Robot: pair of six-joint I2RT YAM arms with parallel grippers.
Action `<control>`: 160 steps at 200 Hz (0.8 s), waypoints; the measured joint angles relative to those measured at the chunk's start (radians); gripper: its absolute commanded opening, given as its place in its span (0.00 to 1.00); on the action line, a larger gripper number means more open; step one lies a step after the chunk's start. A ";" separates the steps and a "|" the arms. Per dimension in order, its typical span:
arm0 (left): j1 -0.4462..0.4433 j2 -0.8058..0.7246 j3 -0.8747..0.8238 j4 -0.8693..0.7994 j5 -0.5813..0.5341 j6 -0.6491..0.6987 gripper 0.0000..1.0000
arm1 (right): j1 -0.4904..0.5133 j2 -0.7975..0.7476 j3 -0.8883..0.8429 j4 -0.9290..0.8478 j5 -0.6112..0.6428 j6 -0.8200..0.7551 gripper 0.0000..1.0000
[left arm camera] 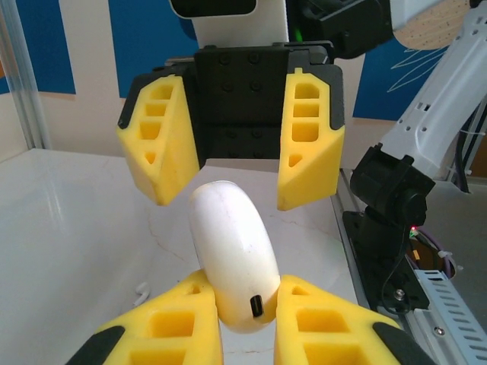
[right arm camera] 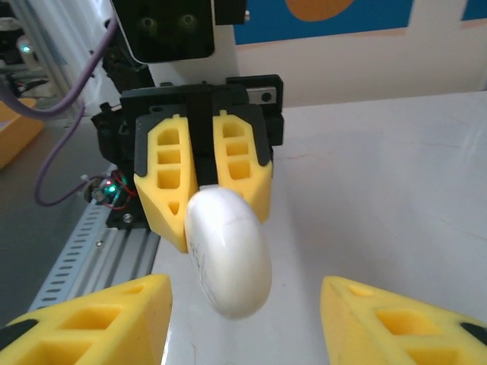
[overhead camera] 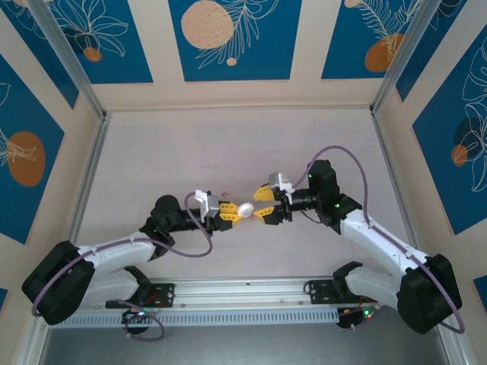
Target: Insert wireless bluetooth earbuds into charging case
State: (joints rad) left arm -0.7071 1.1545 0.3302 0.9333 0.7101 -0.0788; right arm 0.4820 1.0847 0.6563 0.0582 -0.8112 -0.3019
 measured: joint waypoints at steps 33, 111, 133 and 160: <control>0.000 0.000 0.007 -0.005 0.016 0.000 0.16 | 0.031 0.077 0.051 -0.060 -0.054 -0.060 0.46; 0.000 -0.002 0.009 -0.019 0.050 0.009 0.17 | 0.042 0.147 0.120 -0.188 -0.122 -0.164 0.11; 0.000 -0.007 0.009 -0.025 0.052 0.014 0.26 | 0.043 0.147 0.129 -0.217 -0.120 -0.181 0.08; 0.000 -0.026 0.010 -0.063 0.022 0.052 0.56 | 0.049 0.142 0.153 -0.279 -0.092 -0.211 0.08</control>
State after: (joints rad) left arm -0.7067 1.1282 0.3397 0.8707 0.7319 -0.0265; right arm 0.5312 1.2270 0.8097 -0.2211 -0.9031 -0.5129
